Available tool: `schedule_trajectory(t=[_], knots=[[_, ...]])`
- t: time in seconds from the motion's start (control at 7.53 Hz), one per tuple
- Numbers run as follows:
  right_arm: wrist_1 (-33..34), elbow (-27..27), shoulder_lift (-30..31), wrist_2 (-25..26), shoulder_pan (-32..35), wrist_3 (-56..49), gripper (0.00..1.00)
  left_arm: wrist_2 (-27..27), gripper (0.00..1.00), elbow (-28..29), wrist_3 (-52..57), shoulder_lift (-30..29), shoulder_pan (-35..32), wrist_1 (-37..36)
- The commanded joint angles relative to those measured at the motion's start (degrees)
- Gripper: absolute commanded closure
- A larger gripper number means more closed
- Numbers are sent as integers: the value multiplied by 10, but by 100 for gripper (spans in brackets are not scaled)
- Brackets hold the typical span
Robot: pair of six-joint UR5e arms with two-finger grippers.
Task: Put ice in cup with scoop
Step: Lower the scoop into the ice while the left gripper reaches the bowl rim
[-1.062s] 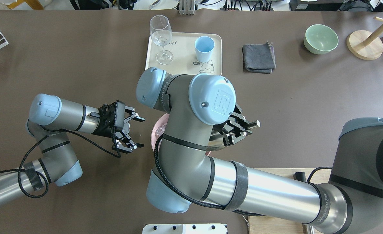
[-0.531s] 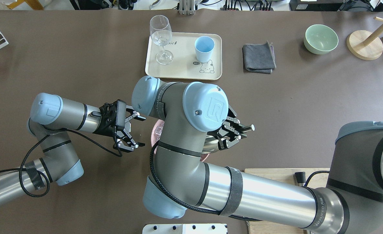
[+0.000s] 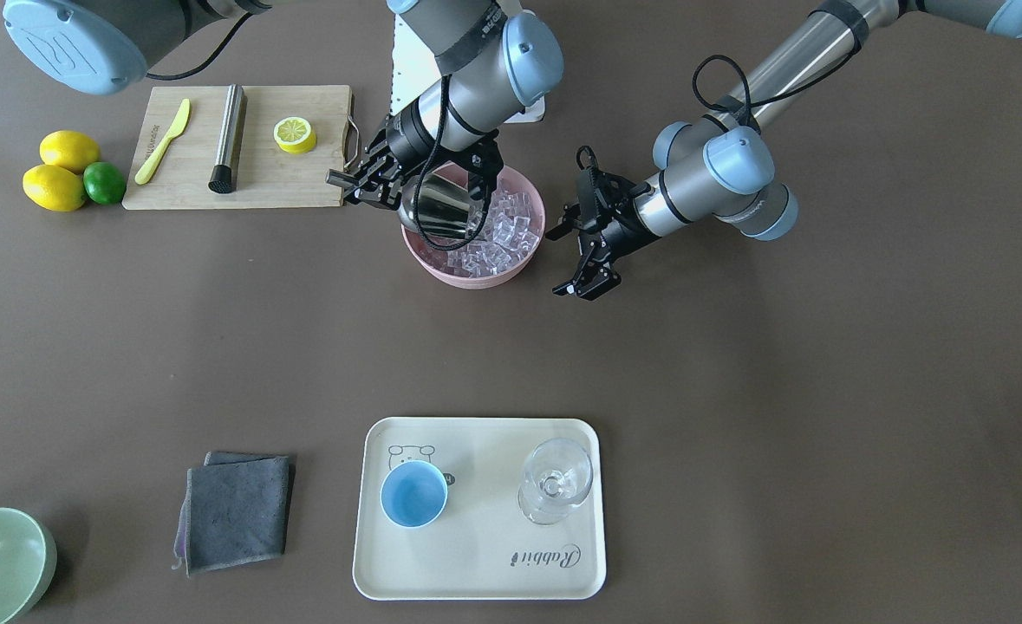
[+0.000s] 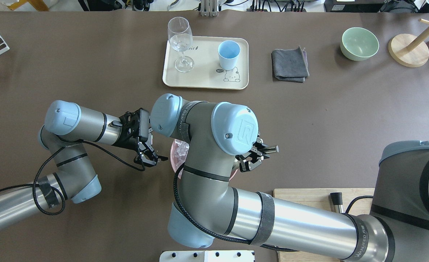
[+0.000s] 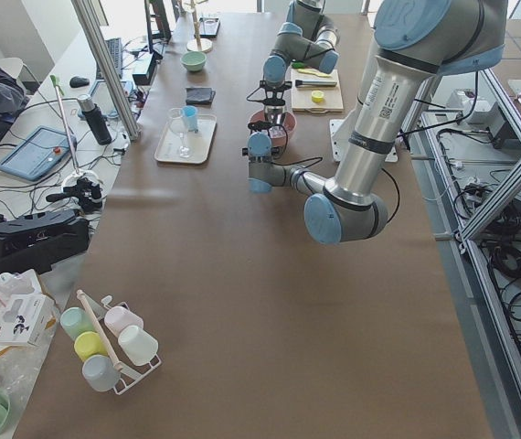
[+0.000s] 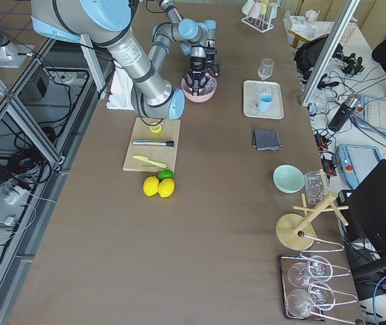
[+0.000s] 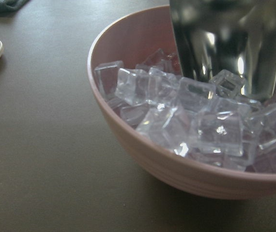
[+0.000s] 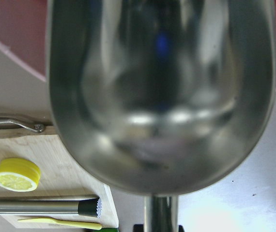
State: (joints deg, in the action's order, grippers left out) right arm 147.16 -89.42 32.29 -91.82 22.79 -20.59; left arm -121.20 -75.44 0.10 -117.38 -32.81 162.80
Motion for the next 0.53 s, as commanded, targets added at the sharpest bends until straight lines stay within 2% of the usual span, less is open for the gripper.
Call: schedule_trajectory(t=[0.0,0.4], knots=[[-24,-7,7,-2,0,29,100,-3,2,7,0,-13,15,-6],[-72,-31,33,-15,-1,70,100,-3,2,7,1,-21,20,-20]])
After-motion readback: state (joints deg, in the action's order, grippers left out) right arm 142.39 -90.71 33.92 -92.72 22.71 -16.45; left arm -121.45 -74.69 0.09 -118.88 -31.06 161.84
